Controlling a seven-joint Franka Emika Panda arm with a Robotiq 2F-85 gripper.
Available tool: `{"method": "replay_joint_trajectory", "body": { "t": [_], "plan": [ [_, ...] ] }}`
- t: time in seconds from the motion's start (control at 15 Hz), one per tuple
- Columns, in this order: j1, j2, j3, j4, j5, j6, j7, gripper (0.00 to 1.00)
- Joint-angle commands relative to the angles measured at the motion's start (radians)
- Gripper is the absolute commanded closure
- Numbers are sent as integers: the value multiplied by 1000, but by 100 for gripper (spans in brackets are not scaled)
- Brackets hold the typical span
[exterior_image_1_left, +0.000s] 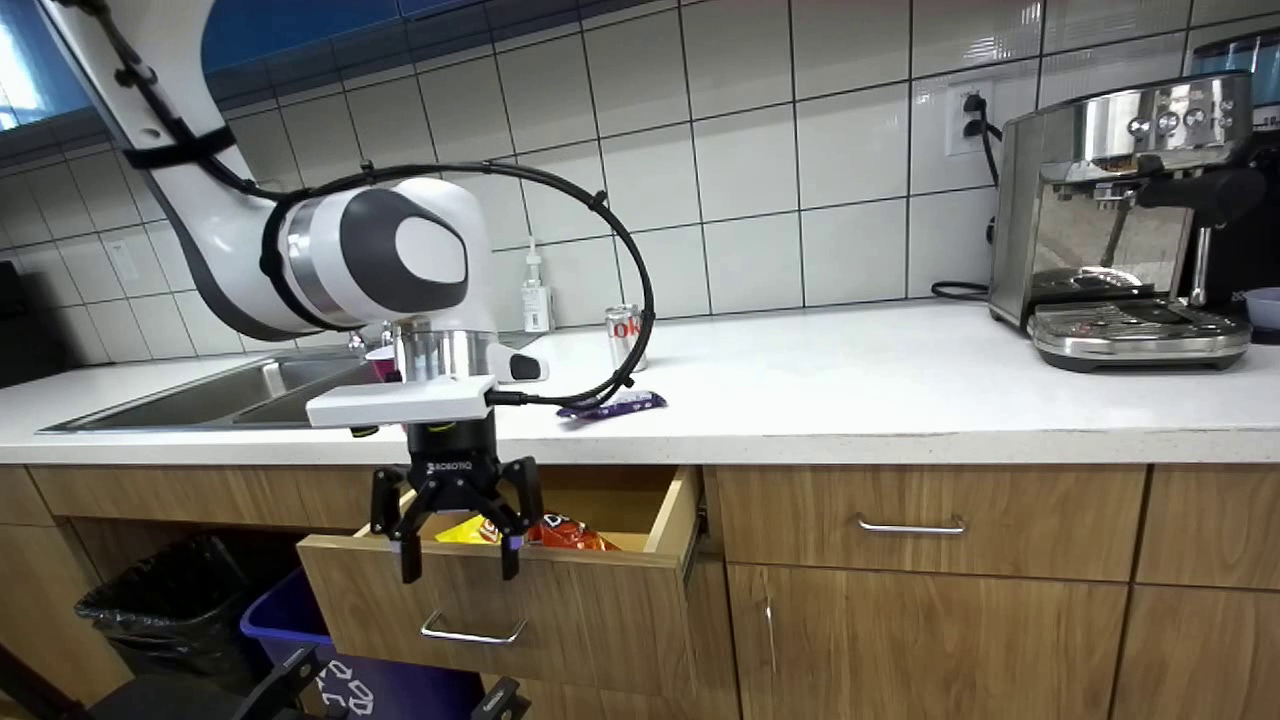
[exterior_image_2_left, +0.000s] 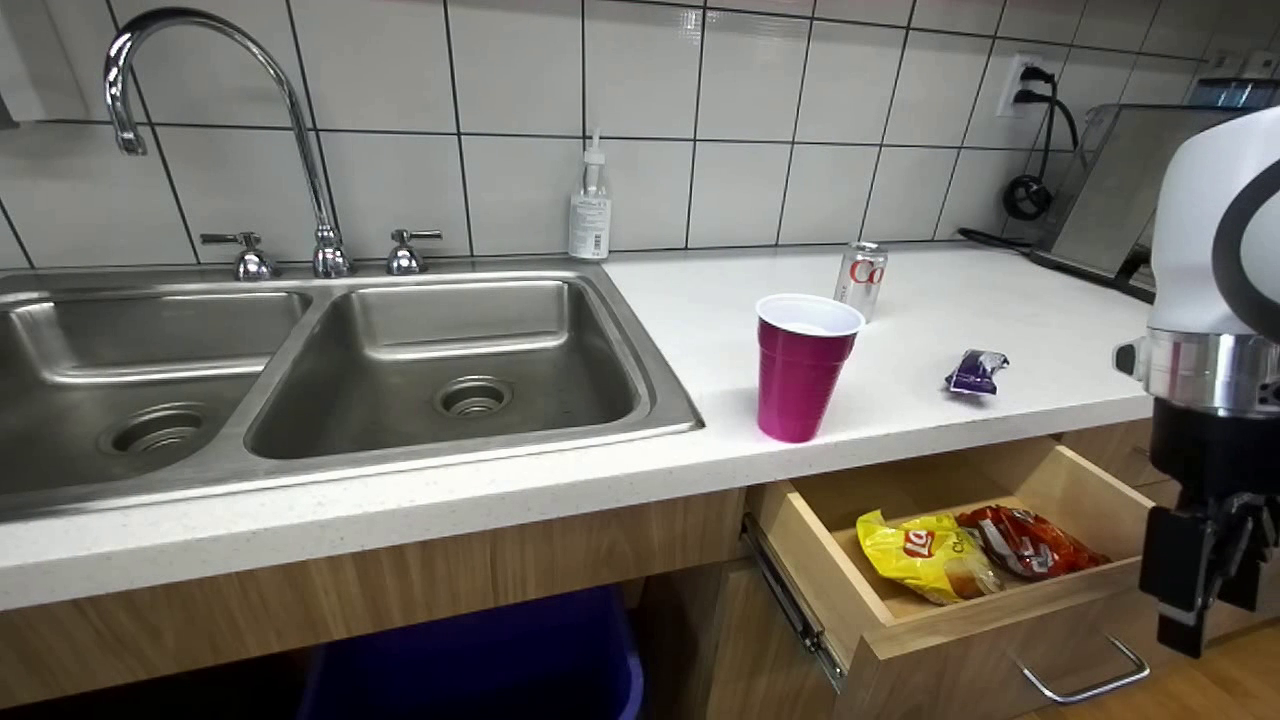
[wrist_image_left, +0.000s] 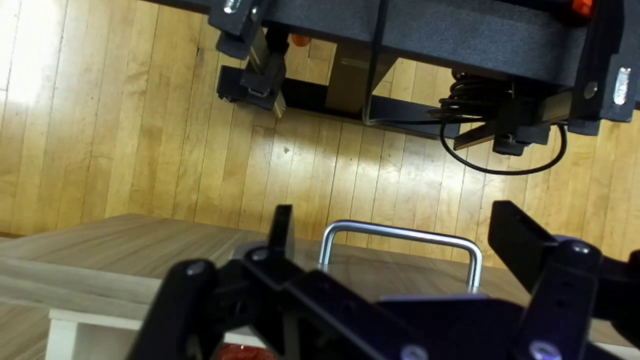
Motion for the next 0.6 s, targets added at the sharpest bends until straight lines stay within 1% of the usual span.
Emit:
{"method": "replay_joint_trajectory", "body": {
  "t": [0.0, 0.2, 0.53],
  "plan": [
    [-12, 19, -6, -5, -59, 67, 19, 0],
    [-11, 32, -11, -7, -79, 117, 25, 0],
    [-12, 53, -13, -9, -70, 183, 25, 0]
  ]
}}
